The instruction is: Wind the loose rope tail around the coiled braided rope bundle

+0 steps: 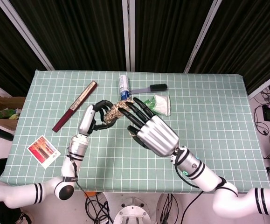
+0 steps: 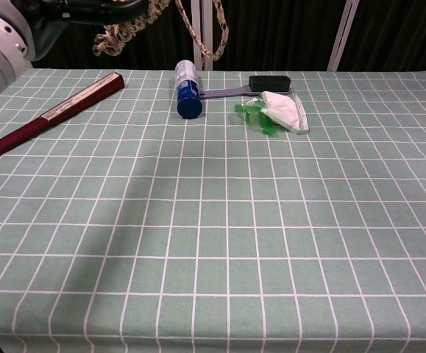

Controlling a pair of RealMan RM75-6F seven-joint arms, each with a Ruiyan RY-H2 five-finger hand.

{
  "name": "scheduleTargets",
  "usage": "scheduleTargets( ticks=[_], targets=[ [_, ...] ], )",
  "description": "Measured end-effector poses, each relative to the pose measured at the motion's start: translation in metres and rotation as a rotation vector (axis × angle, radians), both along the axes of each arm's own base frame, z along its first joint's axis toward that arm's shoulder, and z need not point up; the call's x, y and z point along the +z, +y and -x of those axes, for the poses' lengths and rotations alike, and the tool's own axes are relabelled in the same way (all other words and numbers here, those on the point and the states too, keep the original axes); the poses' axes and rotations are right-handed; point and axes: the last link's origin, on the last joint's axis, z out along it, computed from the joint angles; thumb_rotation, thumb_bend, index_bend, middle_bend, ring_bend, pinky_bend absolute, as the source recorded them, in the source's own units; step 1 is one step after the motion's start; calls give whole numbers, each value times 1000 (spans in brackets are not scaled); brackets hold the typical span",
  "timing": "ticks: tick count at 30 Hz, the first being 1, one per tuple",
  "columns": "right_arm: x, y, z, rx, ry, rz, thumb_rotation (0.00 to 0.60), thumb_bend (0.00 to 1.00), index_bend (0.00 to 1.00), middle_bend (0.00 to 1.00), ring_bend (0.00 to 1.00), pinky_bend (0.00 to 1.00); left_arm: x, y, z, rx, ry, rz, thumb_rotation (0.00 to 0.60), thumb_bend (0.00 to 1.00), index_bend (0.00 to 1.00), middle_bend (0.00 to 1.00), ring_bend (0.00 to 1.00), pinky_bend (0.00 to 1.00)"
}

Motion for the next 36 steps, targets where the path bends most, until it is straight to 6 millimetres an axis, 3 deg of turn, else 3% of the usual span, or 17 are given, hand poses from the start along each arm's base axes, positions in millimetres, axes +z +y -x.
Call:
scheduleTargets(
  ticks=[10, 15, 23, 36],
  targets=[
    [0, -33, -62, -61, -11, -42, 600, 512, 1000, 127, 0, 0, -8, -16, -12, -220, 23, 80, 600, 486, 754, 743, 648, 743],
    [-4, -54, -73, -114, -43, -25, 600, 512, 1000, 127, 0, 0, -7, -22, -11, -285, 16, 117, 600, 486, 754, 744, 649, 742],
    [-7, -74, -61, -232, -143, -90, 600, 515, 1000, 130, 0, 0, -6, -22, -6, -309, -77, 182, 600, 486, 754, 744, 648, 737],
    [-11, -92, -9, -386, -240, -167, 600, 517, 1000, 132, 0, 0, 6, -17, 0, -321, -364, 361, 600, 486, 754, 745, 648, 736]
  ],
)
